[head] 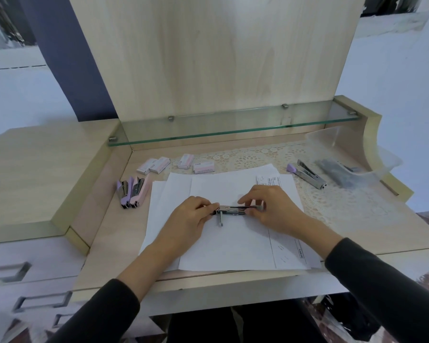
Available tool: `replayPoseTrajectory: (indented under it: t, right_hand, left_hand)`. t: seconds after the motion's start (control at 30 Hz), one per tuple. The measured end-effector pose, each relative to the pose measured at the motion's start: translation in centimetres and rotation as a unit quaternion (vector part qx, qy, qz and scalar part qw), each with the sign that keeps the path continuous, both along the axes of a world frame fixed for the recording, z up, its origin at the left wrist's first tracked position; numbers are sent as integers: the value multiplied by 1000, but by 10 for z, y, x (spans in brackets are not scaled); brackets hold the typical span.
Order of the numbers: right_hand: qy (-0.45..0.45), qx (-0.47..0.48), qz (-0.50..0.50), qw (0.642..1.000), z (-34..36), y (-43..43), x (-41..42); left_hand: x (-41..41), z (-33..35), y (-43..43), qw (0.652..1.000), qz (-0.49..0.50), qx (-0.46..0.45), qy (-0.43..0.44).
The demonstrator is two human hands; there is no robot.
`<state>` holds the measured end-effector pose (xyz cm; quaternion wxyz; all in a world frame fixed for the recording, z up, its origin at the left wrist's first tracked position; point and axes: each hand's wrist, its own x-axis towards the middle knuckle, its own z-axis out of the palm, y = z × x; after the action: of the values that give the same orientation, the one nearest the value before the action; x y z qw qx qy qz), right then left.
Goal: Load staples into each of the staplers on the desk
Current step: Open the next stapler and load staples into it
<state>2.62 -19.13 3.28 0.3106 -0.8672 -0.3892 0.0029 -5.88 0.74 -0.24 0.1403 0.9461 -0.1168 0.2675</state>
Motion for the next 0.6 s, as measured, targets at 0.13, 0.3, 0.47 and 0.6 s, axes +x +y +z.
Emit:
replayPoseTrajectory:
  t: [0.13, 0.3, 0.47, 0.6]
  right_hand:
    - [-29, 22, -6, 999, -1, 0, 0]
    - [-63, 41, -1, 997, -8, 3, 0]
    - [-48, -23, 12, 998, -10, 0, 3]
    - [-51, 8, 3, 999, -9, 0, 8]
  left_hand:
    - [-1, -1, 1, 1000, -6, -8, 11]
    - [-2, 2, -3, 1000, 8, -23, 15]
    - [-3, -1, -5, 999, 24, -44, -13]
    - [-4, 1, -8, 999, 23, -40, -10]
